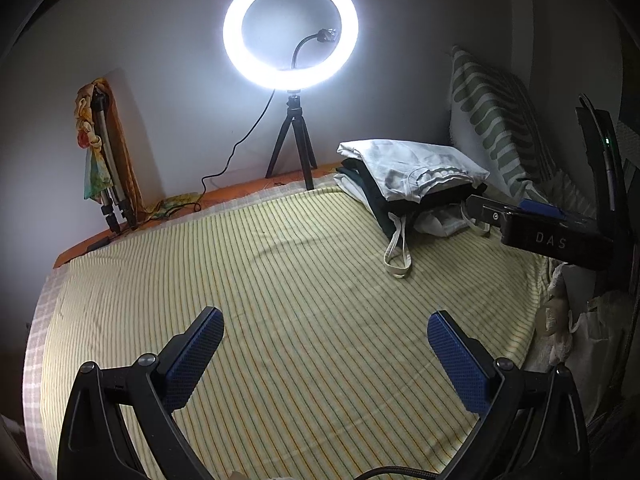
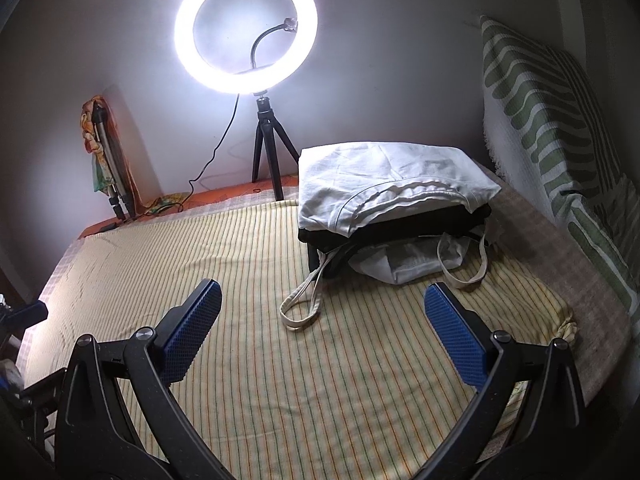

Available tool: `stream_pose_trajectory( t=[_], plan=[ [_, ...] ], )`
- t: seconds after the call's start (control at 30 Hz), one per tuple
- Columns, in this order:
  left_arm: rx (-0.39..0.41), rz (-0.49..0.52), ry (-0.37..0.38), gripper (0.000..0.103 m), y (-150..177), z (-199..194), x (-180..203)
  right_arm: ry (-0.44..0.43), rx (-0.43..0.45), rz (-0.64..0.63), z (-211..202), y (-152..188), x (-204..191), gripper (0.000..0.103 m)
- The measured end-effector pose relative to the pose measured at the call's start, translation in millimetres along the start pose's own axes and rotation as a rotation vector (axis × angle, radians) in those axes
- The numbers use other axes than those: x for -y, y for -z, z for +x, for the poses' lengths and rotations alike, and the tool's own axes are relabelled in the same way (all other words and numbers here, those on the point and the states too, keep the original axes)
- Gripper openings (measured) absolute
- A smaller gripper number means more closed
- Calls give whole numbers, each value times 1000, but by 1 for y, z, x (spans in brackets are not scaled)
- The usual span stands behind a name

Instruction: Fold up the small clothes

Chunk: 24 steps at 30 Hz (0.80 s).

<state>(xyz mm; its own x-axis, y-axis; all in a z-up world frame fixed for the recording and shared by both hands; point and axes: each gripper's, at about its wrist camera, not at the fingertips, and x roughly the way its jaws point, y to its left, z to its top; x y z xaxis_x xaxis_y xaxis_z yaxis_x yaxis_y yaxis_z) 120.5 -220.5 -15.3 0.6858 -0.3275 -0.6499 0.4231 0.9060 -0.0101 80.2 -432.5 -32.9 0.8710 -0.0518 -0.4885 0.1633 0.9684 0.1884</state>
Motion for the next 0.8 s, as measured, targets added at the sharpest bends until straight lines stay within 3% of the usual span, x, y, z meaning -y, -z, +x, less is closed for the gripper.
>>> stream_pose_trajectory(
  t=[0.8],
  plan=[
    [-25, -17, -57, 103, 12, 10, -5, 17, -29, -34, 21, 4, -5, 103]
  ],
)
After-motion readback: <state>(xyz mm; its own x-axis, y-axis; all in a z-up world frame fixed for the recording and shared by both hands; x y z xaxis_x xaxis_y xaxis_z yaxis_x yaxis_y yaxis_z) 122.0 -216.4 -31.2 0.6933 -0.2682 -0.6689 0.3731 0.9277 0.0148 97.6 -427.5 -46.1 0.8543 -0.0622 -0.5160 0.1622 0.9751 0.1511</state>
